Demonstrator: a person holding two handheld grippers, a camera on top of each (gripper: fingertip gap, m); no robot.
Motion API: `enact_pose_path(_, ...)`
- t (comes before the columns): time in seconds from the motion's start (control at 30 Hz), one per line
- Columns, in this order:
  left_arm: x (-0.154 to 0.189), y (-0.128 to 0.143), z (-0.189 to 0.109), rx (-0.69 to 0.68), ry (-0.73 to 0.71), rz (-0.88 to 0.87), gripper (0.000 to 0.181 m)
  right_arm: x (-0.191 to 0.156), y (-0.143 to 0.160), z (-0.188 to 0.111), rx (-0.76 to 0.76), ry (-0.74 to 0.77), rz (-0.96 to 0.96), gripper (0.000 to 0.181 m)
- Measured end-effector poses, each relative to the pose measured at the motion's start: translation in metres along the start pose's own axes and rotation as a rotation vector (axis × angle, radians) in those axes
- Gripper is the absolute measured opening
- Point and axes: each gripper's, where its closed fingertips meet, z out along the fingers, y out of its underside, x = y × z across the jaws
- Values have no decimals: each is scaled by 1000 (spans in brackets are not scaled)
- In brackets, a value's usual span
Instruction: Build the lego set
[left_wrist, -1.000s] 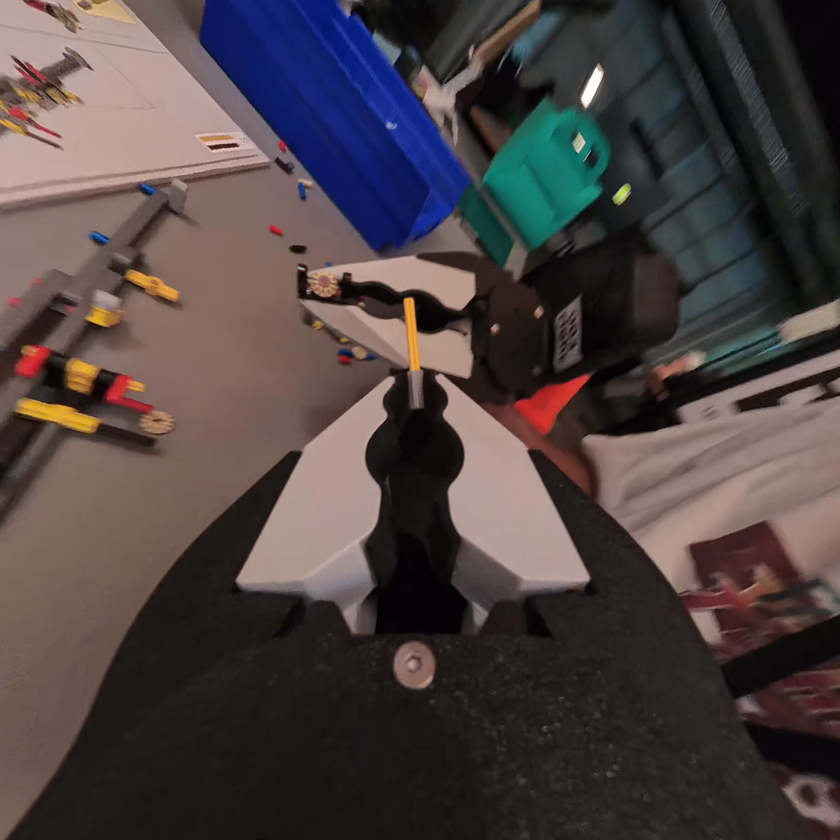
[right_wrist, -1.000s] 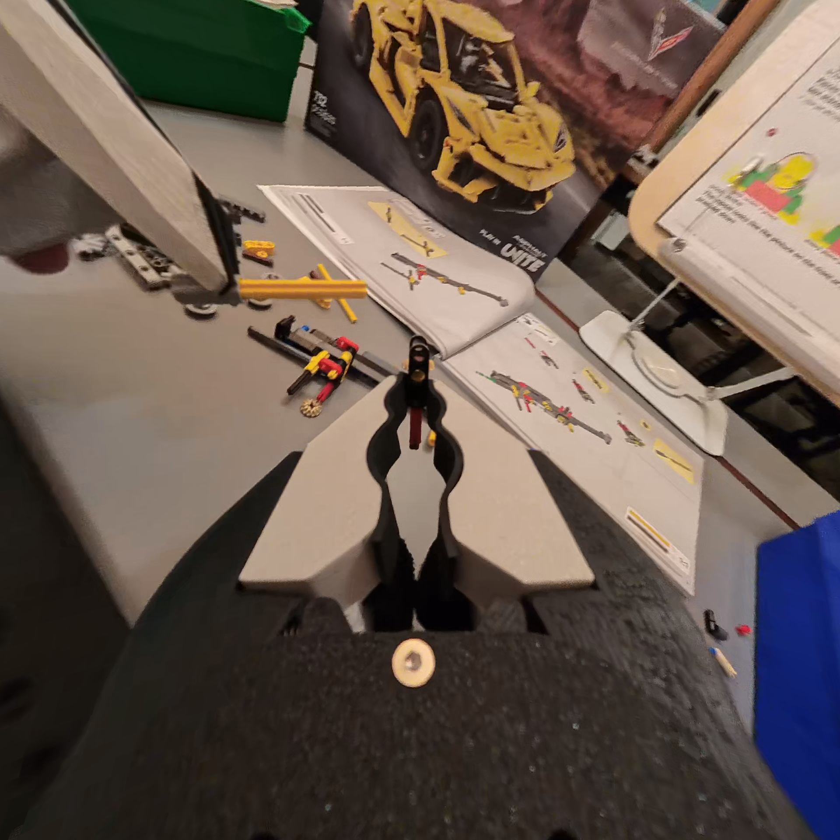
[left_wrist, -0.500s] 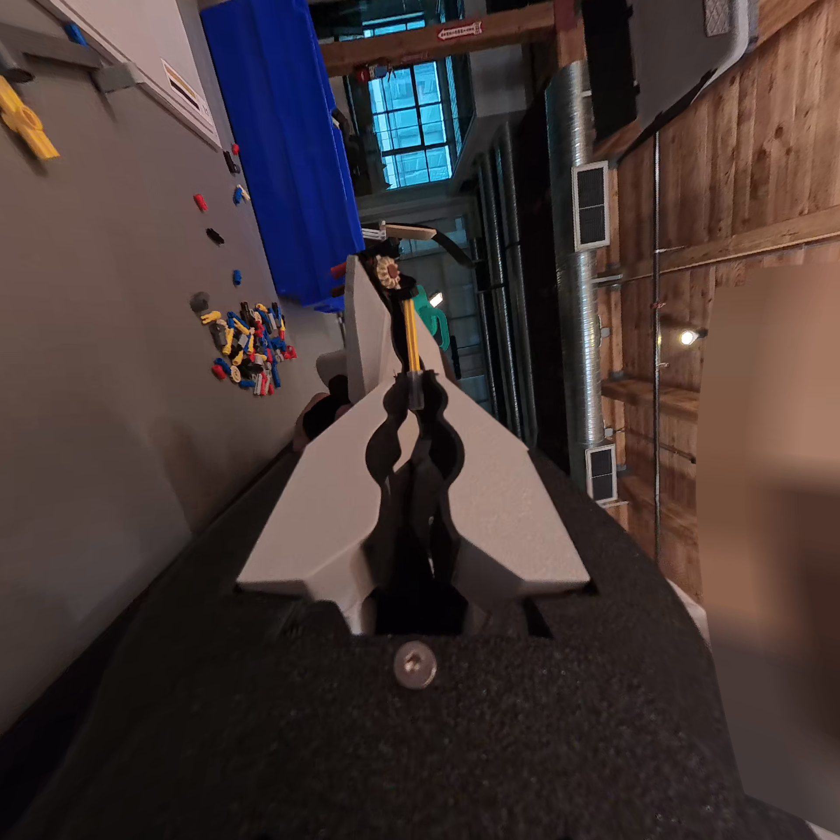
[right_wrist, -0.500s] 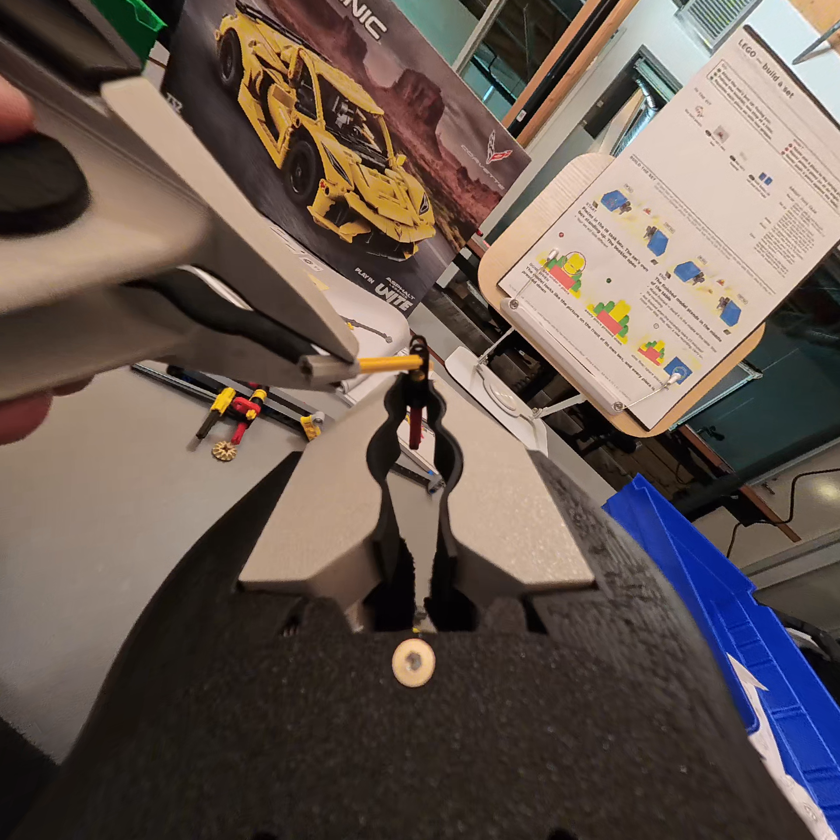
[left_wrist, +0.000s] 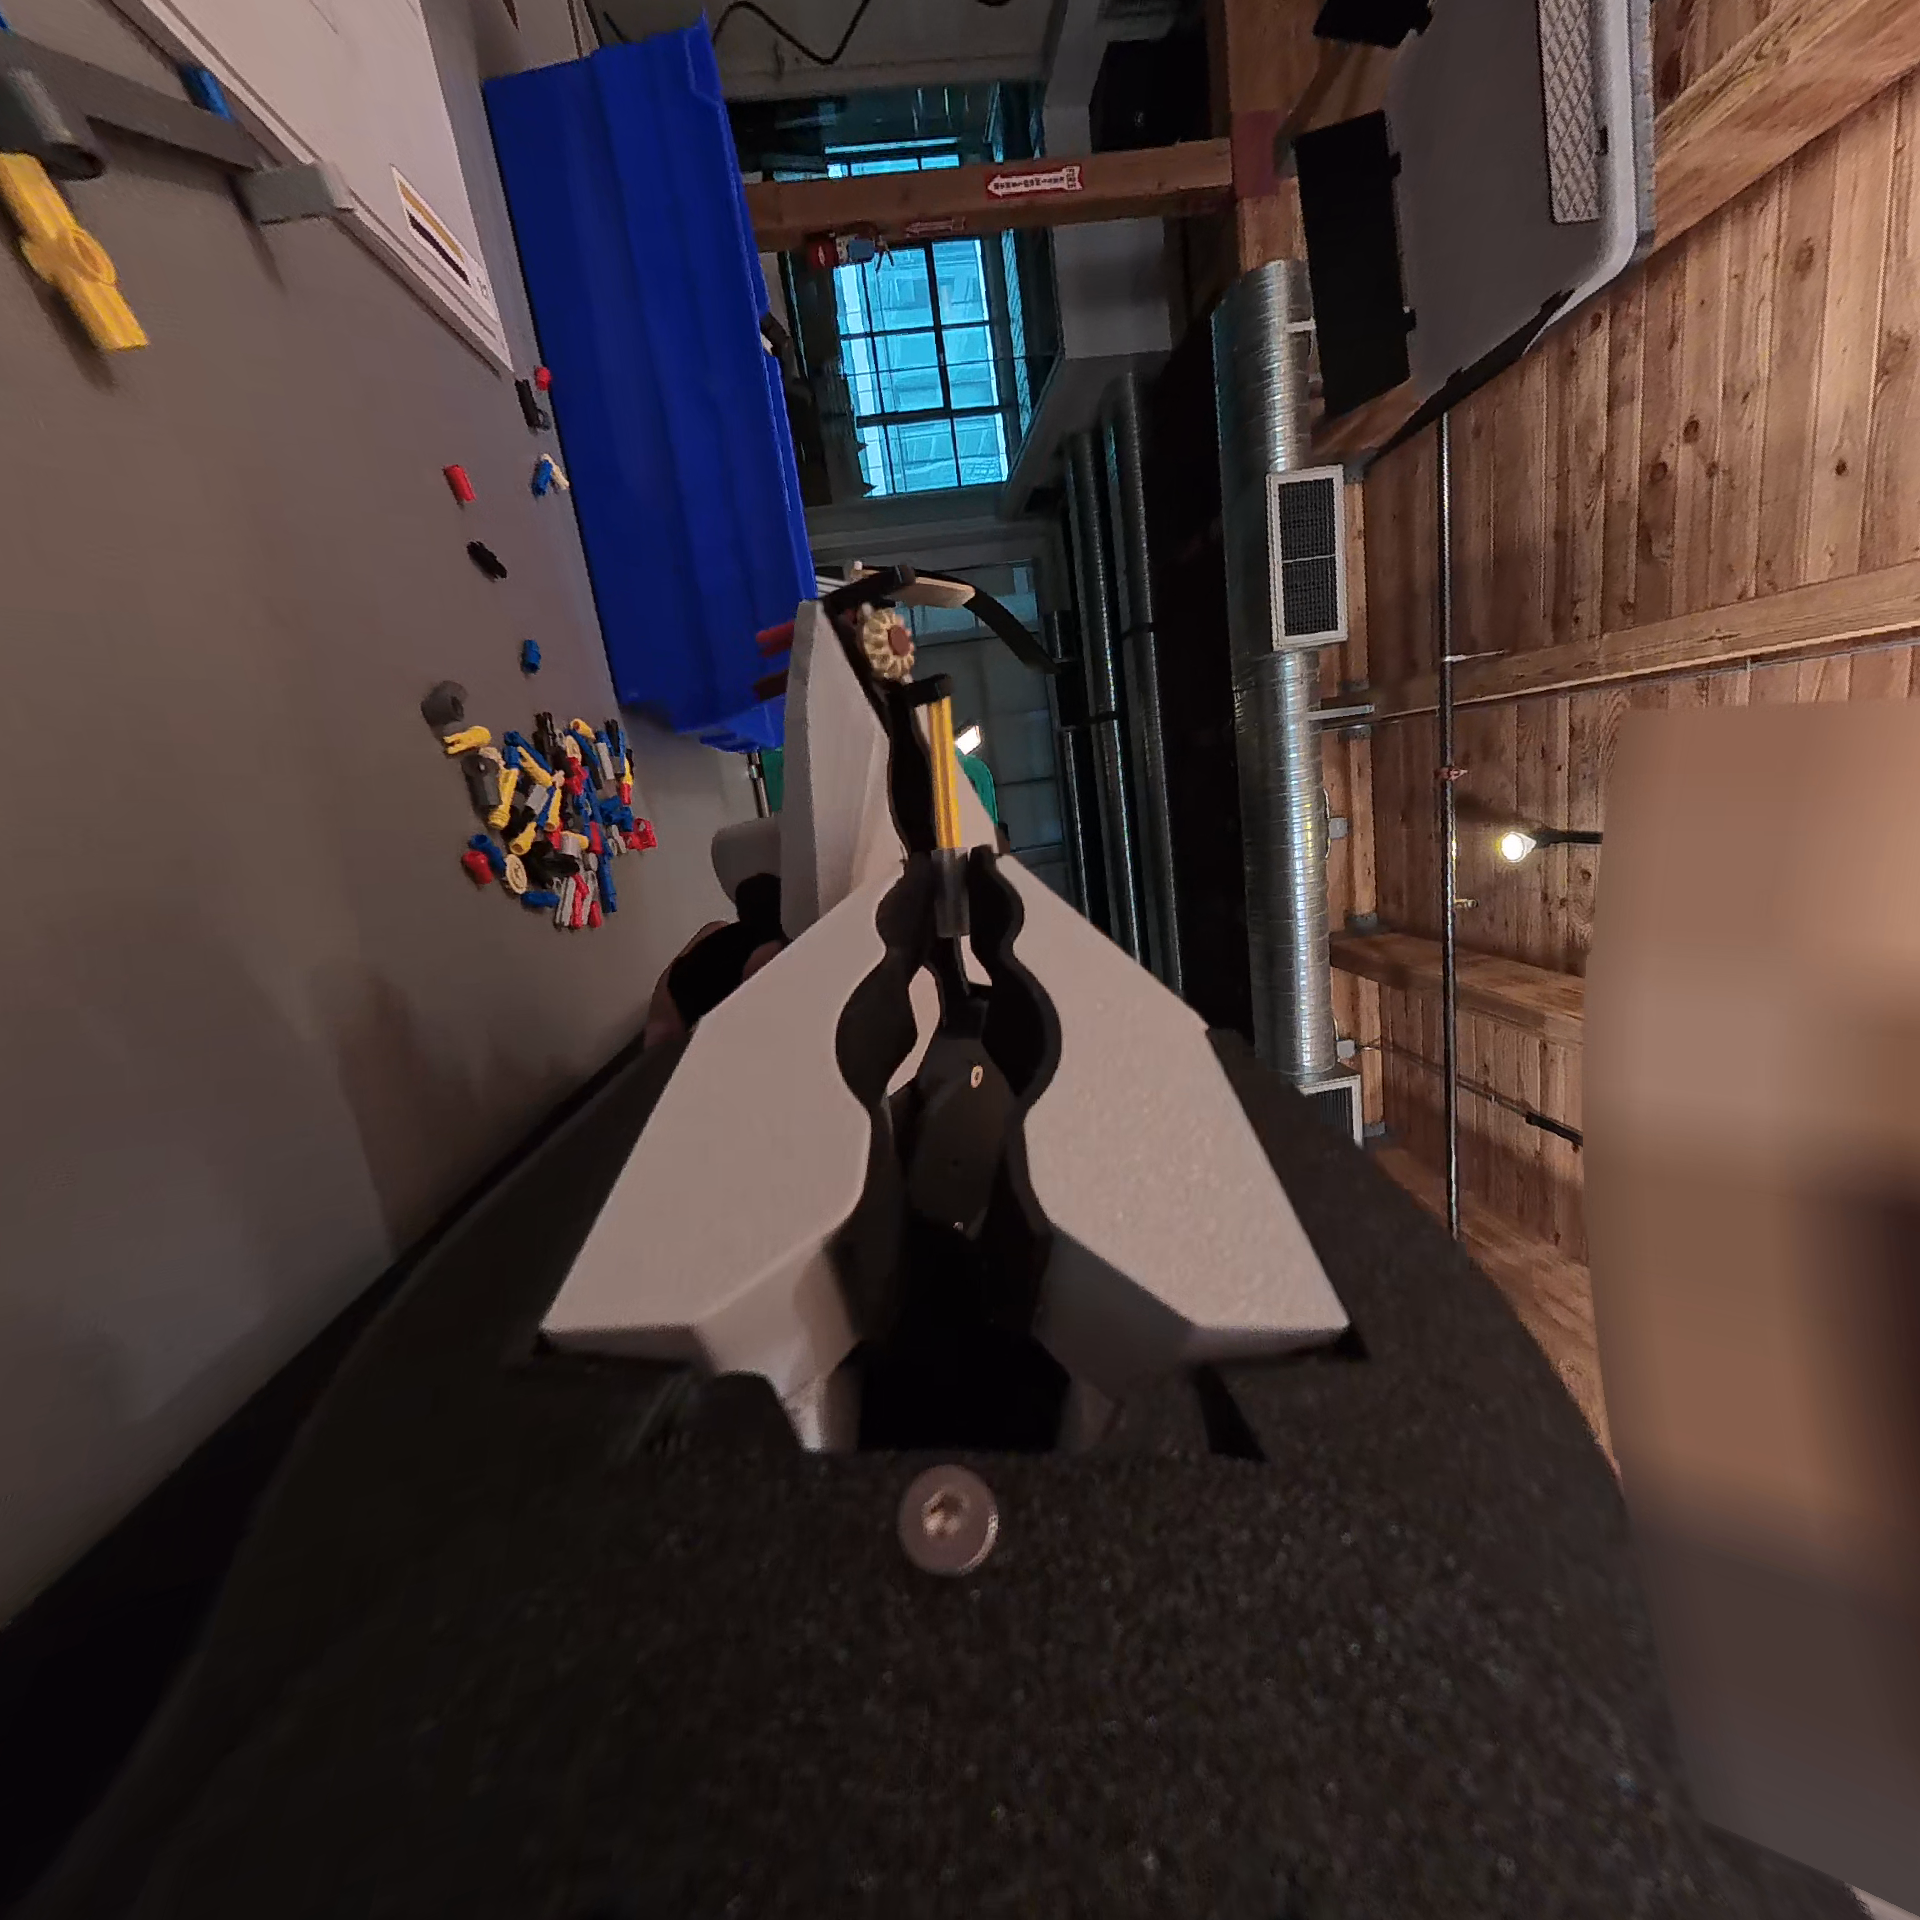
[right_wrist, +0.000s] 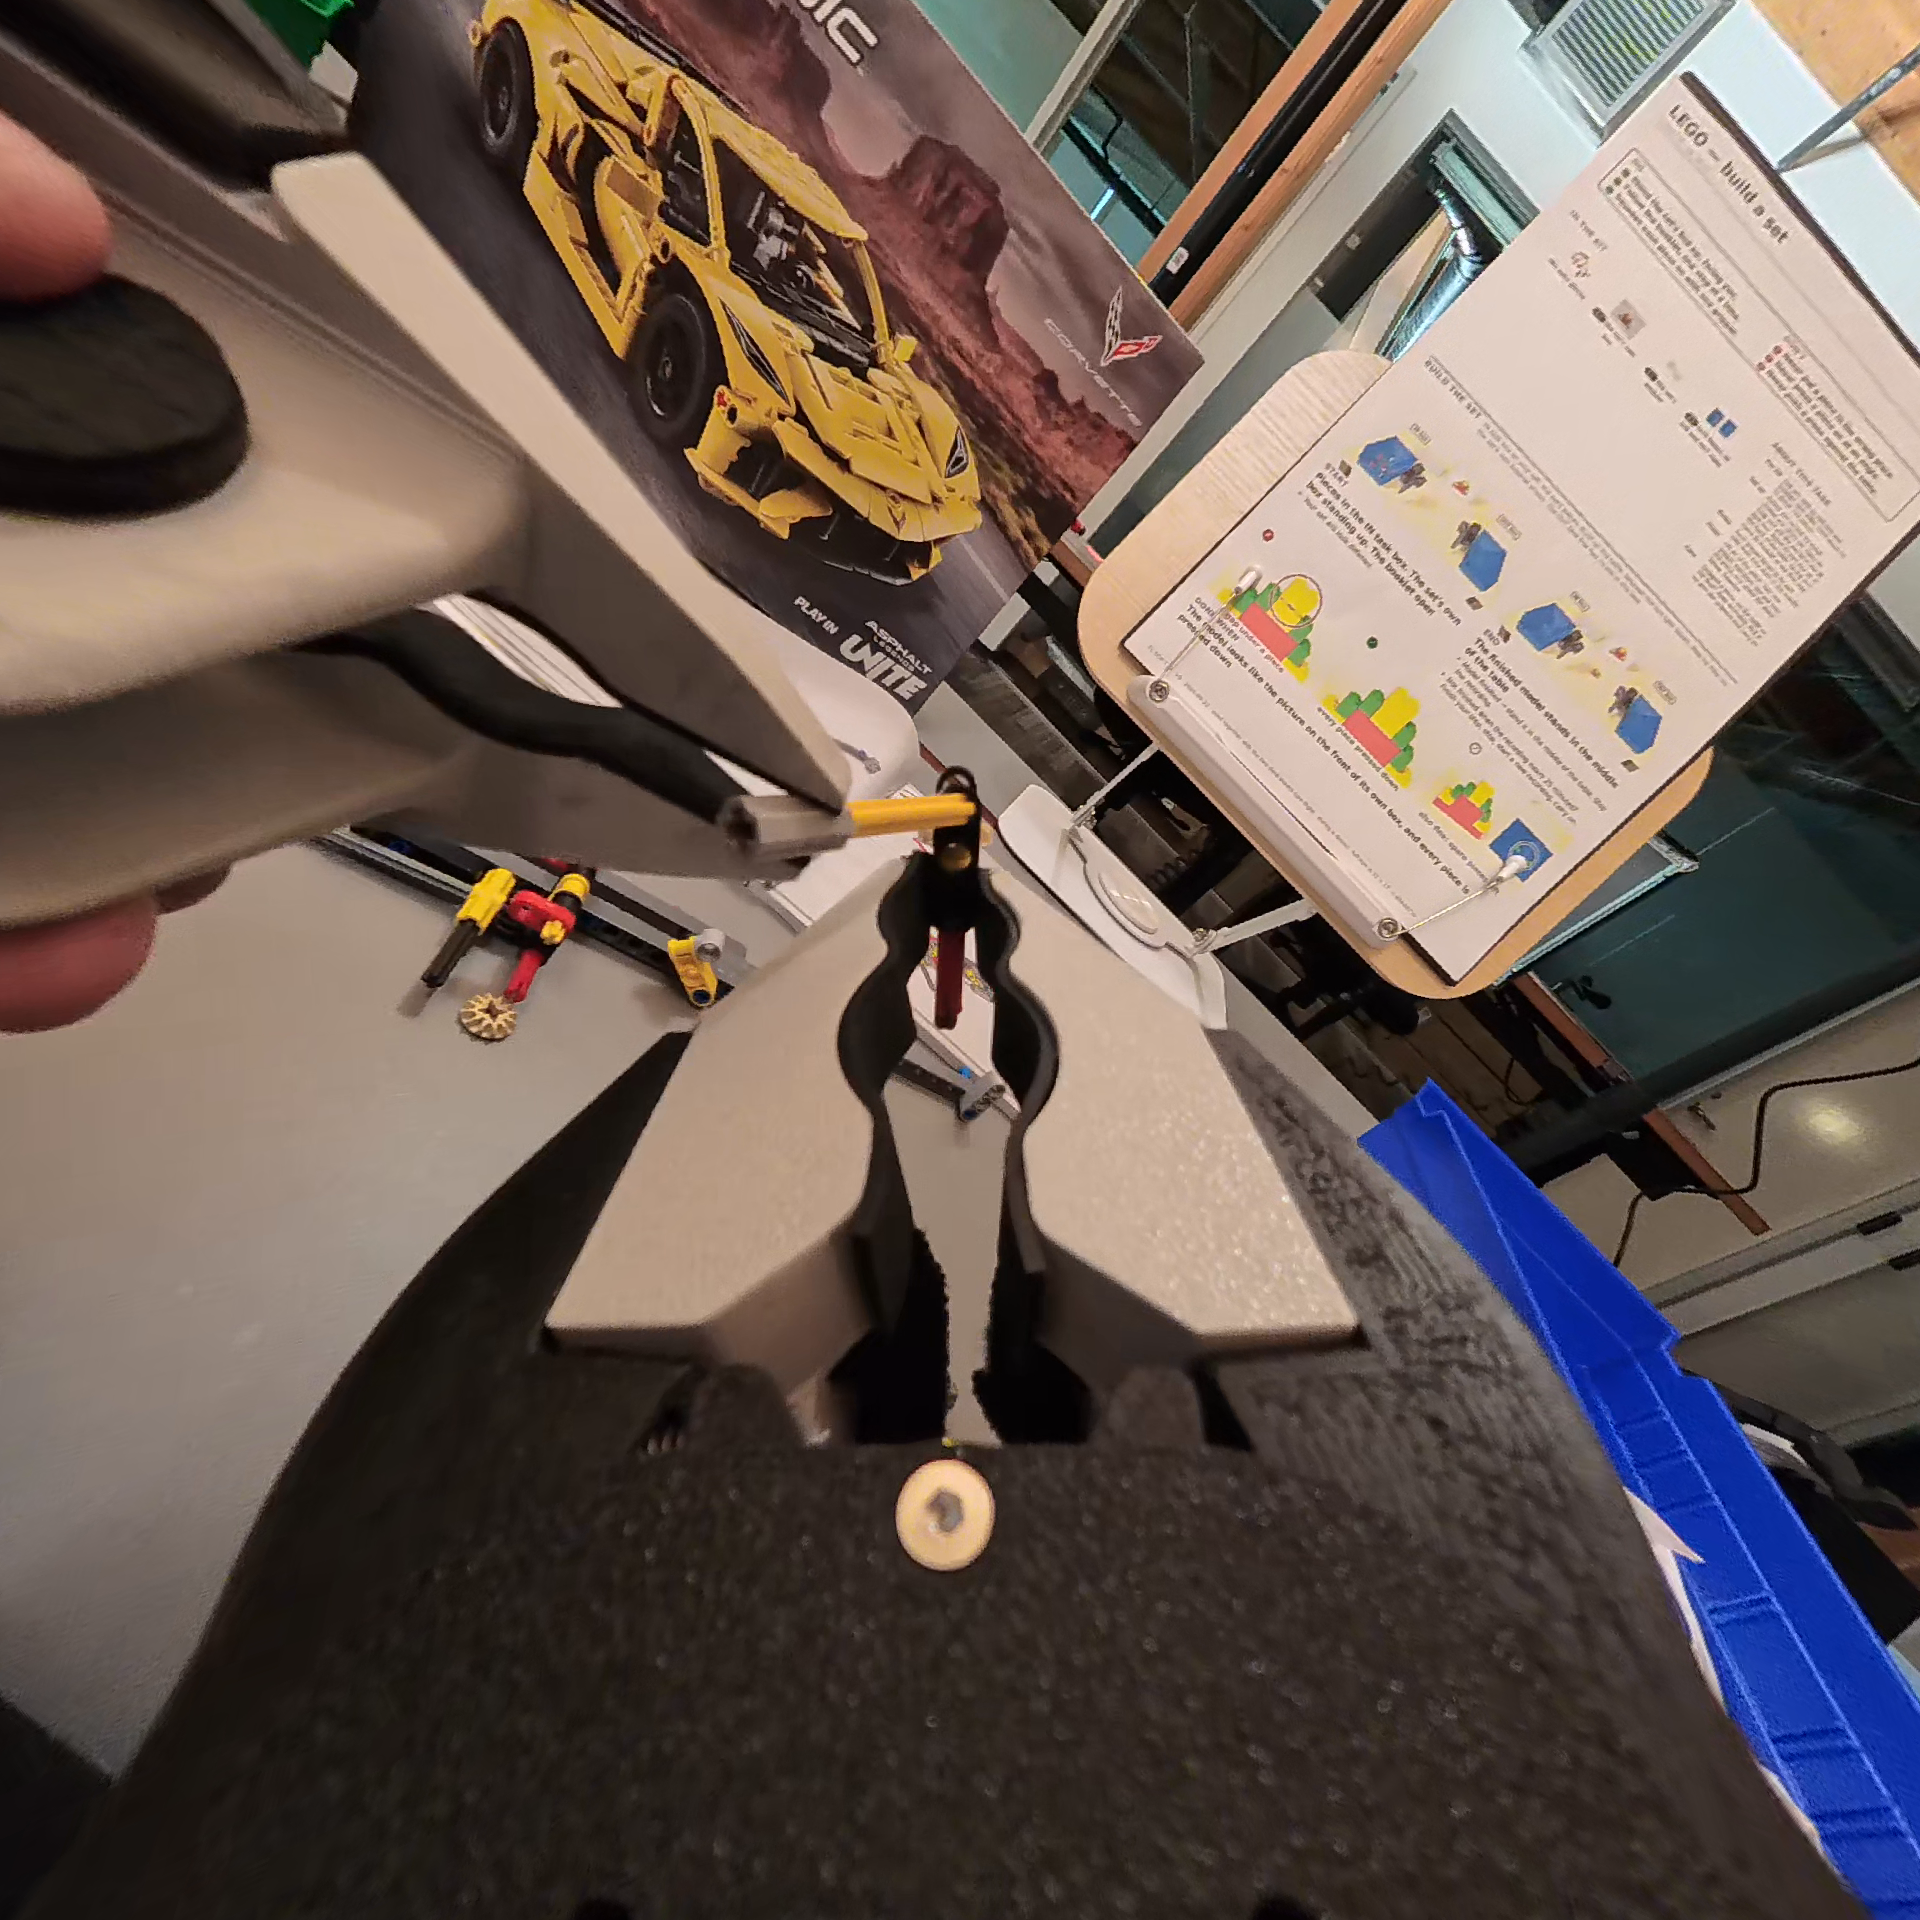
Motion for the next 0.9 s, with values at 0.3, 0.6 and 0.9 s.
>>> enact_pose_path(0.3, 2, 2, 8, 8, 18, -8, 5, -2, 1, 1, -14, -14, 18, 7)
enact_pose_path(0.6, 6, 0, 8, 27, 72, -38, 5, -3, 1, 0, -2, -50, 96, 6)
enact_pose_path(0.9, 15, 1, 5, 3, 178, -192, 5, 4, -5, -4, 24, 34, -29, 7)
